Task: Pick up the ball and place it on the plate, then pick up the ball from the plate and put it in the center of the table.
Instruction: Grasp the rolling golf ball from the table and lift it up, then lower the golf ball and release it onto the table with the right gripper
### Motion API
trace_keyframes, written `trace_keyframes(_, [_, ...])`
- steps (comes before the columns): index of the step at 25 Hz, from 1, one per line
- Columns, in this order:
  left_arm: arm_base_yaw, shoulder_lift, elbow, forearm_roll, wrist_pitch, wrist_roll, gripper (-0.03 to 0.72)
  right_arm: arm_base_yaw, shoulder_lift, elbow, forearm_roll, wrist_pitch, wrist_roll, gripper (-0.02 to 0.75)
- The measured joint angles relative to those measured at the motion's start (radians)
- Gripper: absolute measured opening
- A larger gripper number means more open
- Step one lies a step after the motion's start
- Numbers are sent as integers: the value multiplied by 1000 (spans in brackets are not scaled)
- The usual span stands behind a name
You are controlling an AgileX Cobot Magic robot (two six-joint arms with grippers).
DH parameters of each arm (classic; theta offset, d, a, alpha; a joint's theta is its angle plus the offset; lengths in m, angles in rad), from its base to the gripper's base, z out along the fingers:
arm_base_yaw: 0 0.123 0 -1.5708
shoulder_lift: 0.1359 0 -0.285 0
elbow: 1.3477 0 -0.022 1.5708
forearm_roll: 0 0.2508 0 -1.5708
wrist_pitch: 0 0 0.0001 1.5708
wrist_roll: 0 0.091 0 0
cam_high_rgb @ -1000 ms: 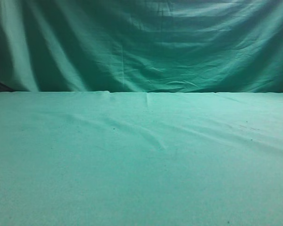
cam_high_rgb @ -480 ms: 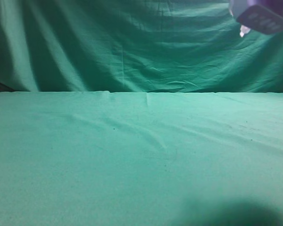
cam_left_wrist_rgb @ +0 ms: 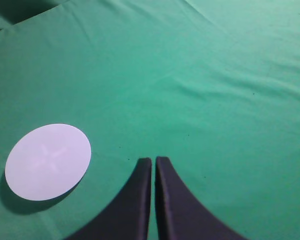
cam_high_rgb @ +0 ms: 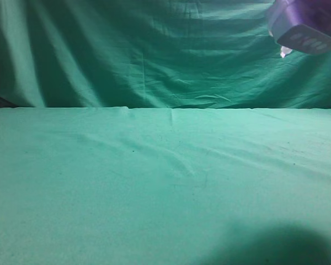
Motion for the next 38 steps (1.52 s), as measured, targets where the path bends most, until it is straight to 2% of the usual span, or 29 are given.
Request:
trace_keyframes(9, [0,0,0,-35,0,0,0,0,2,-44,-24,20,2,330])
trace_keyframes(13, [0,-11,0,-116,-2,0,0,0,4,-181,-39,74,2,330])
trace_keyframes(17, [0,-103,0,-140,-2,-22,0,0,5,-358,-42,100,4,330])
trace_keyframes(20, [0,-216,0,-52,2,-130,0,0,9,-477,-42,97,4,330])
trace_keyframes(26, [0,-413,0,282,113,-409,0,0,105,-666,-43,97,-5,330])
trace_keyframes(28, [0,-439,0,351,129,-453,0,0,171,-716,-23,99,-26,330])
trace_keyframes(32, [0,-446,4,394,134,-485,0,4,312,-826,58,95,-77,330])
trace_keyframes(38, [0,-446,85,394,99,-487,0,74,509,-1004,70,80,-145,330])
